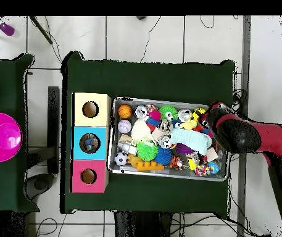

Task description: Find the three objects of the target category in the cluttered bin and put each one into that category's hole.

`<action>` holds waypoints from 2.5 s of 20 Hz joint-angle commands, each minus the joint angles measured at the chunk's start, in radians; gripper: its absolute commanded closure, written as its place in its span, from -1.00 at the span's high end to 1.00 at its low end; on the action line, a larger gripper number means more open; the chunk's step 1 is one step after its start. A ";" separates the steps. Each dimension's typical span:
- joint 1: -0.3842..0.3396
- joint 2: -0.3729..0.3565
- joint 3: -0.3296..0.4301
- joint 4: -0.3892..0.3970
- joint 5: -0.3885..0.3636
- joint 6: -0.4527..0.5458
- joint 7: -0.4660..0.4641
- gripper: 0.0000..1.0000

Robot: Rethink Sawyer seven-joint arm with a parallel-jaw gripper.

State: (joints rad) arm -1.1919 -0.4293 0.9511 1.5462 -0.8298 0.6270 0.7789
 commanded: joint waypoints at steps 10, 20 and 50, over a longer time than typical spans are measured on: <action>0.296 -0.161 -0.477 0.000 0.179 -0.223 0.827 -1.00; 0.224 -0.137 -0.443 -0.001 0.134 -0.199 0.586 -1.00; 0.329 -0.026 -0.603 -0.045 0.088 -0.407 0.775 1.00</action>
State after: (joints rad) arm -0.9314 -0.5157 0.4378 1.5242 -0.6947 0.3199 1.3413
